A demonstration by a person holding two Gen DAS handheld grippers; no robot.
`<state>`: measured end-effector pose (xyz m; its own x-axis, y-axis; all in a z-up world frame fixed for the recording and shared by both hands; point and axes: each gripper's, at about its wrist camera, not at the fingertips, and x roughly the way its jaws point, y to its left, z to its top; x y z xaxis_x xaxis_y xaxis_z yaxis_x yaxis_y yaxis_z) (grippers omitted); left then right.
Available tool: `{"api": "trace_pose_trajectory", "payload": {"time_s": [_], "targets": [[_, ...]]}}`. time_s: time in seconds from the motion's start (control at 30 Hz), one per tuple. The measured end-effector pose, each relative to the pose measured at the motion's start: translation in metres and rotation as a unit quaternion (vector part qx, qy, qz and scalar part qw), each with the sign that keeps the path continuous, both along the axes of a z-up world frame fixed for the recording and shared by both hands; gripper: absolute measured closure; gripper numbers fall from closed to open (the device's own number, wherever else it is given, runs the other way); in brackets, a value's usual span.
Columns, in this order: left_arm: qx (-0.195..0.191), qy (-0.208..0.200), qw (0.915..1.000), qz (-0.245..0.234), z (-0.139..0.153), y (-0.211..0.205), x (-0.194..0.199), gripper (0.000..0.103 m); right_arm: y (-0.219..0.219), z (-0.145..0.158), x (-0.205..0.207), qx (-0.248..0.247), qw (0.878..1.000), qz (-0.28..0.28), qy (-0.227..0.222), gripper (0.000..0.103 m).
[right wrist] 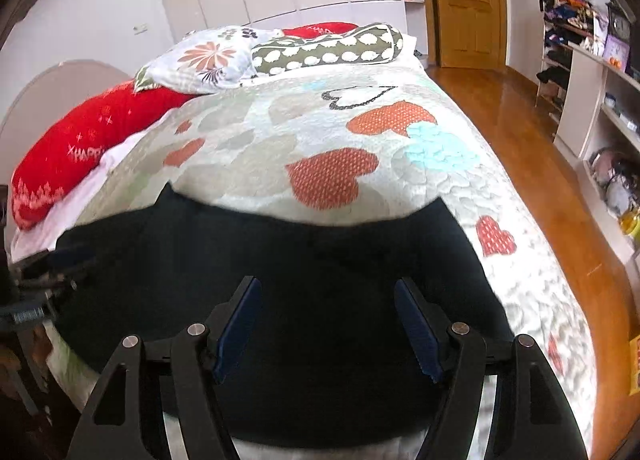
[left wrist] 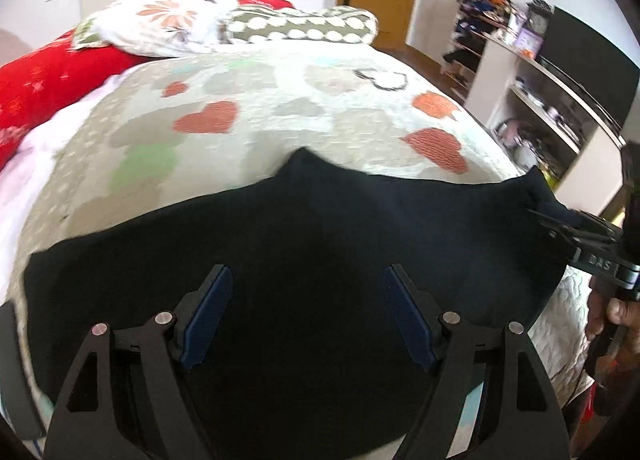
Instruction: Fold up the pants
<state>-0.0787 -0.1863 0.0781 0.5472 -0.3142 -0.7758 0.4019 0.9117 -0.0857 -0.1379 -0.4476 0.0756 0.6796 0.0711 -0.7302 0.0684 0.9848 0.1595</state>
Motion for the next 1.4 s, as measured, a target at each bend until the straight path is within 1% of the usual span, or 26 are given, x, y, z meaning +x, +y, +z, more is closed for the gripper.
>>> {"api": "trace_pose_trajectory", "payload": {"time_s": [0.07,0.13,0.17,0.27,0.33,0.43,0.47,0.53,0.63,0.73,0.8,0.87,0.93,1.1,1.2,1.4], "targets": [[0.000,0.015,0.9998,-0.011,-0.005,-0.015,0.009,0.025,-0.010,-0.005,0.007,0.001,1.000,-0.021,0.006,0.032],[-0.001,0.027,0.9995,-0.019,-0.011,-0.026,0.016,0.025,-0.026,-0.014,0.010,0.025,0.999,-0.039,0.013,0.032],[0.001,0.035,0.9992,-0.018,-0.016,-0.031,0.021,0.025,-0.034,-0.018,0.010,0.048,0.998,-0.041,0.008,0.032],[0.013,0.048,0.9987,-0.010,-0.027,-0.037,0.027,0.025,-0.040,-0.020,0.004,0.060,0.997,-0.040,-0.007,0.034],[0.018,0.050,0.9985,-0.007,-0.032,-0.037,0.026,0.025,-0.039,-0.020,0.000,0.058,0.998,-0.038,-0.006,0.034],[0.018,0.046,0.9987,-0.009,-0.030,-0.036,0.022,0.025,-0.031,-0.012,-0.010,0.042,0.998,-0.035,-0.004,0.032],[0.015,0.047,0.9988,-0.009,-0.029,-0.035,0.020,0.025,-0.028,-0.007,-0.018,0.034,0.999,-0.036,-0.004,0.032],[0.006,0.048,0.9988,-0.009,-0.026,-0.033,0.016,0.025,-0.026,-0.001,-0.029,0.031,0.999,-0.032,-0.008,0.032],[-0.002,0.045,0.9989,-0.009,-0.022,-0.030,0.008,0.025,-0.018,0.005,-0.049,0.027,0.999,-0.017,-0.012,0.027],[-0.002,0.043,0.9990,-0.011,-0.024,-0.031,0.001,0.025,-0.010,-0.001,-0.059,0.007,1.000,-0.004,0.003,0.027],[0.001,0.044,0.9990,-0.010,-0.027,-0.032,-0.001,0.025,-0.008,-0.012,-0.061,-0.002,1.000,-0.003,0.019,0.027],[0.005,0.041,0.9991,-0.009,-0.028,-0.034,-0.003,0.025,-0.009,-0.020,-0.064,-0.006,1.000,-0.005,0.021,0.027],[0.007,0.041,0.9991,-0.010,-0.027,-0.035,-0.005,0.025,-0.009,-0.020,-0.066,-0.005,1.000,-0.007,0.017,0.027],[-0.004,0.037,0.9992,-0.018,-0.016,-0.036,-0.011,0.025,-0.015,-0.007,-0.077,0.025,1.000,-0.012,0.006,0.026],[-0.003,0.028,0.9992,-0.029,-0.009,-0.043,-0.014,0.024,-0.018,0.000,-0.086,0.017,1.000,-0.016,-0.001,0.023],[-0.006,0.033,0.9977,-0.059,-0.006,-0.065,-0.010,0.022,-0.031,-0.003,-0.102,0.014,0.999,-0.036,0.016,0.022]]}}
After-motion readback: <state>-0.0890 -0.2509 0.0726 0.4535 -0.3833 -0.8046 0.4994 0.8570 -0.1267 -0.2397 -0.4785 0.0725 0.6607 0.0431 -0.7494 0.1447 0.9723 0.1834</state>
